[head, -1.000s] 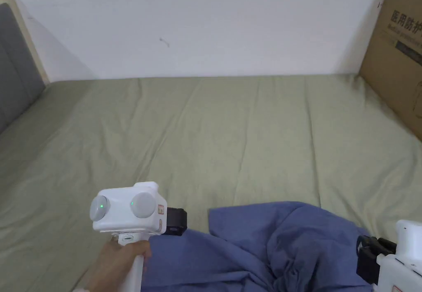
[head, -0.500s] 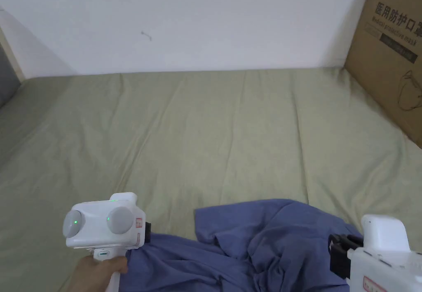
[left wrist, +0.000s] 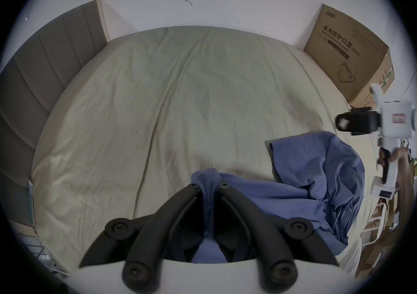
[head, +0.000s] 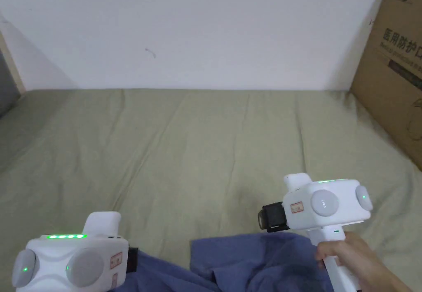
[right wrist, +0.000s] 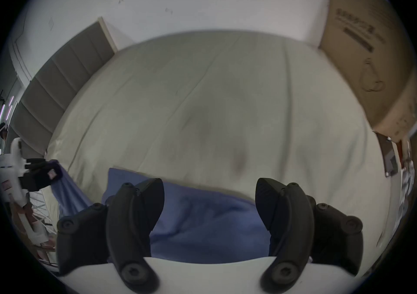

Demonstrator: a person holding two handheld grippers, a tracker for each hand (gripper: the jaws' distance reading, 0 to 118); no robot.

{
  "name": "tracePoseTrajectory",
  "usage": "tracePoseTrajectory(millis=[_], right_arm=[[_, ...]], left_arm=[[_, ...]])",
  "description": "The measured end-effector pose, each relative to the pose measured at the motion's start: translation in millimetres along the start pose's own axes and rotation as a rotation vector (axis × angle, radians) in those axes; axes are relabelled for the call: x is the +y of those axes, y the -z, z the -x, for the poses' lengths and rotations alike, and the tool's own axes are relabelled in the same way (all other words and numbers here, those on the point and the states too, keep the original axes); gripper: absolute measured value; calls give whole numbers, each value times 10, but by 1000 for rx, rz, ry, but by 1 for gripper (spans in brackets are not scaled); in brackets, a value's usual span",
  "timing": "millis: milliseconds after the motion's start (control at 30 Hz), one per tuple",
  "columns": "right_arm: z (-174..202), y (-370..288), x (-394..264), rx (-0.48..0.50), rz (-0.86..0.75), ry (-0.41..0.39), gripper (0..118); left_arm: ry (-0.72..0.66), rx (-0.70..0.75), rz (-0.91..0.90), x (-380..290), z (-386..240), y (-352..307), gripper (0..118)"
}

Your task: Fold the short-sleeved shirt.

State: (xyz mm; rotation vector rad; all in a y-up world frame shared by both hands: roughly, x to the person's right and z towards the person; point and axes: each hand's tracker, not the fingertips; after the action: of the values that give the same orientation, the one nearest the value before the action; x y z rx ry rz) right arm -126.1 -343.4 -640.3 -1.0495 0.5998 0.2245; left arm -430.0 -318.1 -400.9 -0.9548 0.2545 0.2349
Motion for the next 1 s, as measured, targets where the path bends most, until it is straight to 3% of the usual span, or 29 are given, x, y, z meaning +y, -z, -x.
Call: tracePoseTrajectory(millis=[167,300,333,467,533,700,1000], right_arm=[[15,551,-51,-60,181,59,86],[56,430,-32,-66,103,-8,66],[57,394,-62,-69,101,-8,66],[100,320,-40,-135,112,-81,2],[29,244,-16,-84,103,-5,2],[-105,-214,108,-51,7,93,2],[-467,-1812,386,-101,-255,209,2]], left_arm=[[-34,-10,22,-14,116,78,6],[-24,-7,27,-24,120,57,6],[-22,-7,27,-21,122,55,6],[-31,-2,24,-13,148,21,6],[-34,9,25,-5,158,-27,6],[-18,27,-11,76,171,-252,6],[8,111,-205,537,263,-1129,6]])
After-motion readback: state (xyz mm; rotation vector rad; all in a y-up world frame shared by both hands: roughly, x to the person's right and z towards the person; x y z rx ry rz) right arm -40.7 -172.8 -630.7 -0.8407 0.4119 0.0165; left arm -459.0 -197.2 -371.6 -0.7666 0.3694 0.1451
